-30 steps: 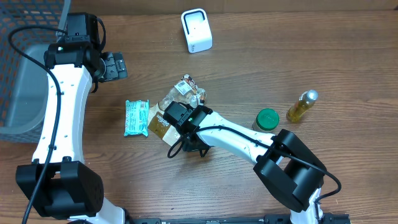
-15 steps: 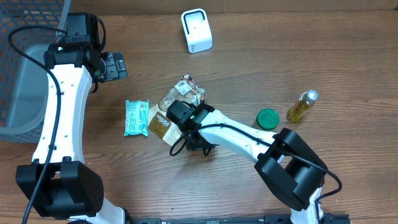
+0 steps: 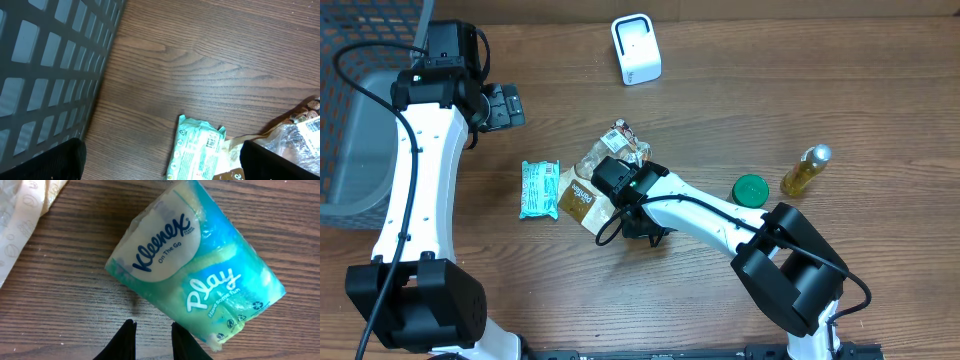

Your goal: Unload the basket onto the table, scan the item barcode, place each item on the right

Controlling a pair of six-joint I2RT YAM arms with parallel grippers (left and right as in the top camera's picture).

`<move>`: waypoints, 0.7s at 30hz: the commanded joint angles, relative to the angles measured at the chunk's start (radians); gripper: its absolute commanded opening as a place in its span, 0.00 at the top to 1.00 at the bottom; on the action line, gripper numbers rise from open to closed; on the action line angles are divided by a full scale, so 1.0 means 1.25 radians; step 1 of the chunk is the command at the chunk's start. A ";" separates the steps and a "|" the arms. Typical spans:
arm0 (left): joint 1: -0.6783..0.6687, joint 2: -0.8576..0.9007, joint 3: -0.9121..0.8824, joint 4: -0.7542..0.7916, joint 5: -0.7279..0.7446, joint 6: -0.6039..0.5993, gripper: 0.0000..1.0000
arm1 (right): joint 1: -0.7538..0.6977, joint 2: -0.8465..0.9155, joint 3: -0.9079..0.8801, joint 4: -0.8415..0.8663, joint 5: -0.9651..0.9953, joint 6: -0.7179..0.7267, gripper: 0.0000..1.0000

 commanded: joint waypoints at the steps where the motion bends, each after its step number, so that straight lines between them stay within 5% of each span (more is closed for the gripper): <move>1: -0.005 -0.006 0.014 0.001 -0.005 0.001 0.00 | -0.002 0.002 0.009 0.000 0.008 -0.004 0.78; 21: -0.005 -0.006 0.014 0.001 -0.005 0.001 0.00 | -0.002 0.002 0.009 0.000 0.008 -0.004 0.77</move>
